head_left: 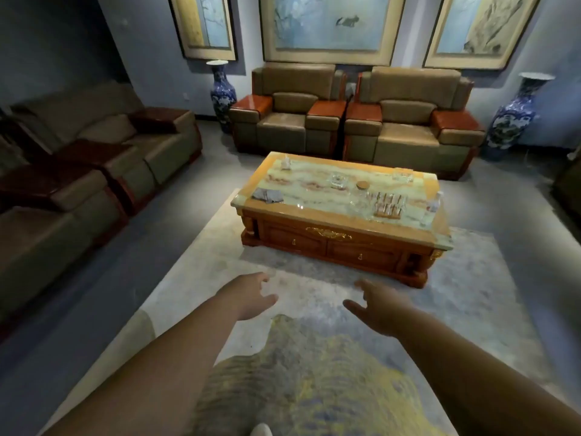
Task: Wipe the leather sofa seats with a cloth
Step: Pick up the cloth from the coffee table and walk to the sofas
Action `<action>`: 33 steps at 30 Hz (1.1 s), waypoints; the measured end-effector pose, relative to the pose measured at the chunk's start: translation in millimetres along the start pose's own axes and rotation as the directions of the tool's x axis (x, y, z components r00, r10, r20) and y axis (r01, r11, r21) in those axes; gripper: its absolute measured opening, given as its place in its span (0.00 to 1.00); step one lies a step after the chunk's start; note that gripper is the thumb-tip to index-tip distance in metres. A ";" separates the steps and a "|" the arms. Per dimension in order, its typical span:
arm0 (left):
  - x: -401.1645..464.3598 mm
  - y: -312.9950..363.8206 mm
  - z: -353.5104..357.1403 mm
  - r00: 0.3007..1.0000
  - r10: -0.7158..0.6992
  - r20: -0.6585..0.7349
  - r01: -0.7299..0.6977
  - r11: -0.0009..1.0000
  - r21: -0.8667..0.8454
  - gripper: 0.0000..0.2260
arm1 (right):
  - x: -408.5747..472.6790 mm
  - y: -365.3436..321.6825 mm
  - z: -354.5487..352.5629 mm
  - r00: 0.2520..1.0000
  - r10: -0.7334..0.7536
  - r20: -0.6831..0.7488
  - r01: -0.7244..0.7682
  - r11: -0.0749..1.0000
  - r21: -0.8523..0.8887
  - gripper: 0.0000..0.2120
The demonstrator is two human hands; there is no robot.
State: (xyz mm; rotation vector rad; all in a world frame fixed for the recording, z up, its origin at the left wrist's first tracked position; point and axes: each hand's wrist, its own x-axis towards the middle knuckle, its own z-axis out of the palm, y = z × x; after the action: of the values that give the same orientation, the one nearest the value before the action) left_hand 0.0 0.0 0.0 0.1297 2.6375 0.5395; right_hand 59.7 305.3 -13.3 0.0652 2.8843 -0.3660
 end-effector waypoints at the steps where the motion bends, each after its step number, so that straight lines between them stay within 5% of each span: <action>1: 5.2 -3.3 -0.4 1.000 -0.003 0.011 0.003 1.000 -0.003 0.33 | 7.0 -1.5 1.9 1.000 -0.002 0.018 0.002 1.000 0.000 0.36; 9: 91.7 -42.8 -9.2 0.992 -0.066 0.105 0.066 0.998 0.006 0.33 | 95.2 -23.7 19.8 0.988 0.017 0.154 0.002 0.992 -0.128 0.37; 20: 231.5 -94.3 -55.0 0.979 -0.075 0.189 0.072 0.997 0.022 0.32 | 255.1 -72.1 35.4 0.960 0.112 0.255 -0.110 0.994 -0.022 0.38; 33: 365.3 -118.9 -90.3 0.956 -0.169 0.242 0.175 0.985 -0.005 0.31 | 402.1 -90.1 39.1 0.941 0.068 0.331 -0.056 0.997 -0.048 0.34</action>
State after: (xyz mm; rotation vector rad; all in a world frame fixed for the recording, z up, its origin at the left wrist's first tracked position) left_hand -368.0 -76.8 -119.8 -0.0408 2.3764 0.4676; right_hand -329.0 214.2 -122.8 0.0793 2.5462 -0.2796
